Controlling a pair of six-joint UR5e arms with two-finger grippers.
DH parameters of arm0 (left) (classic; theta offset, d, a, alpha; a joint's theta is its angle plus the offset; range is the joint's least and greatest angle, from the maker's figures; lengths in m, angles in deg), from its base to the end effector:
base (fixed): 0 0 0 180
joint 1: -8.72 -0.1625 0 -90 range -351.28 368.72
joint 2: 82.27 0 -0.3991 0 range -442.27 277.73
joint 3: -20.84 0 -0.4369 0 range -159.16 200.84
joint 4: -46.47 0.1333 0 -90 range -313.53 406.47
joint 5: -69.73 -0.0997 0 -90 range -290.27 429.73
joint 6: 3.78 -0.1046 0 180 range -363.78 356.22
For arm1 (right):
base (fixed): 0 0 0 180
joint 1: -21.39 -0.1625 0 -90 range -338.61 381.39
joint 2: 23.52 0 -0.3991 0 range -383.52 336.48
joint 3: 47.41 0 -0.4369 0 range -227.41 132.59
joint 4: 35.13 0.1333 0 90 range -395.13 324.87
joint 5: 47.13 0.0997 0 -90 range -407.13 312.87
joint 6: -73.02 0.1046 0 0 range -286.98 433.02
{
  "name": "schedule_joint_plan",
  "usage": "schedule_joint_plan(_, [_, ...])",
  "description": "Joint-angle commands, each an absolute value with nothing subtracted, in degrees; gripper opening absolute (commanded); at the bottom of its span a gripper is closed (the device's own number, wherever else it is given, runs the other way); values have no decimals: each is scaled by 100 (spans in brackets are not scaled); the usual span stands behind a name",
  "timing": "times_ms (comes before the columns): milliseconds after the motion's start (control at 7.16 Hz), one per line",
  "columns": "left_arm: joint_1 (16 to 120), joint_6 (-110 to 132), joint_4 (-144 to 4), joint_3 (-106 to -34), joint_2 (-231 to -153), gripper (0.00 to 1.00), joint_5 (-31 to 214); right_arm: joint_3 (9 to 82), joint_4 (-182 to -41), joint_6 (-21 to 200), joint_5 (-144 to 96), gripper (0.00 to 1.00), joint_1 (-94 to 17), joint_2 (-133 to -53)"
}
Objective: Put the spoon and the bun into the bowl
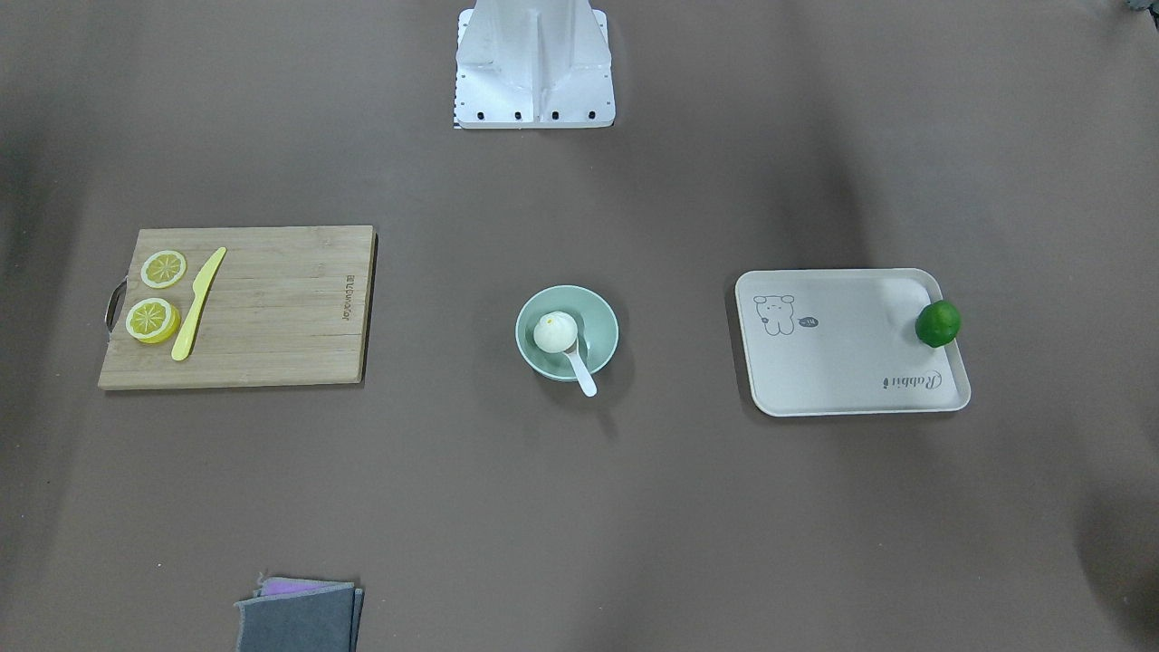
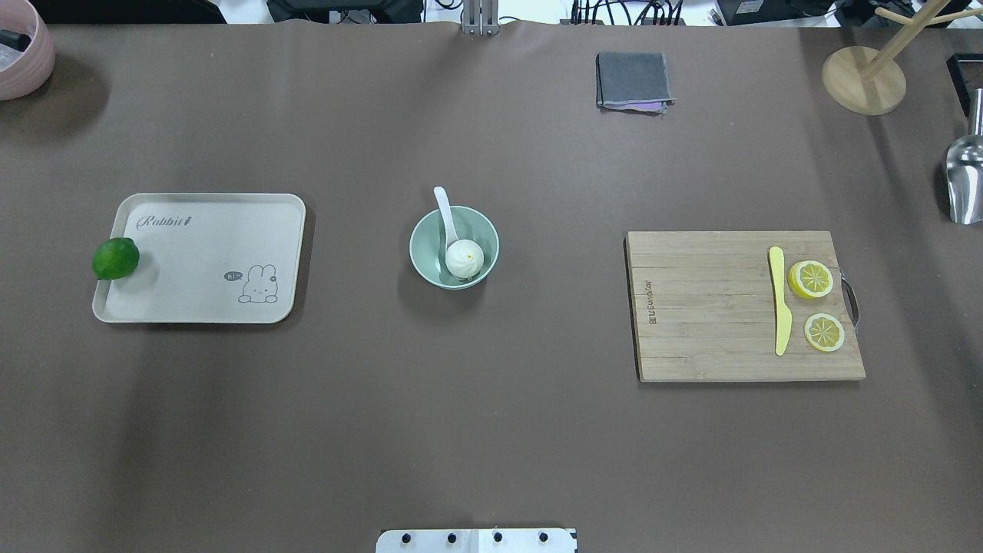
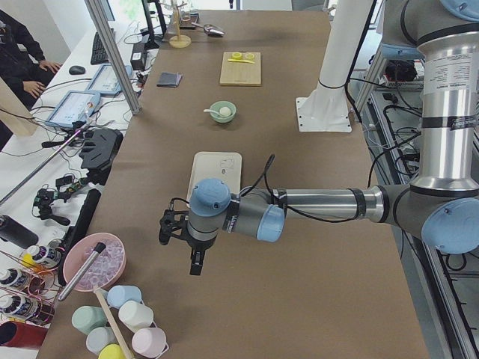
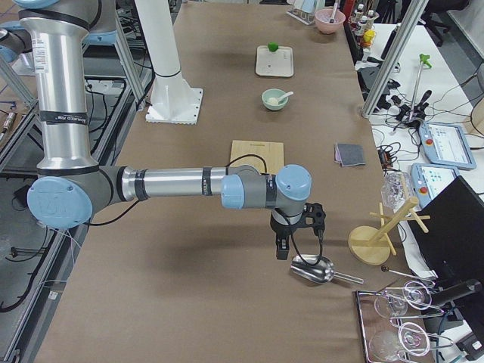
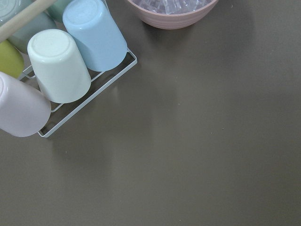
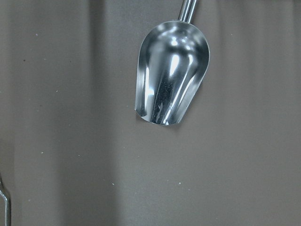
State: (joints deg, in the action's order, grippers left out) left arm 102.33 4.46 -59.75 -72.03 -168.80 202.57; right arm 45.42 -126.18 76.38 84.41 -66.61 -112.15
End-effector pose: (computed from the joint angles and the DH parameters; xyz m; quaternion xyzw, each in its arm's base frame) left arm -0.0954 -0.5244 0.6125 0.1118 0.3666 -0.0458 0.9225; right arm 0.0447 -0.5510 0.6022 0.0091 -0.3553 0.0013 0.9347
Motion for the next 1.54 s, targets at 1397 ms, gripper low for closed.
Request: schedule_joint_plan(1397, [10180,580,-5926,-7374,-16893,98,20306,4593,-12618,7583,8532,100,-6659,-11220])
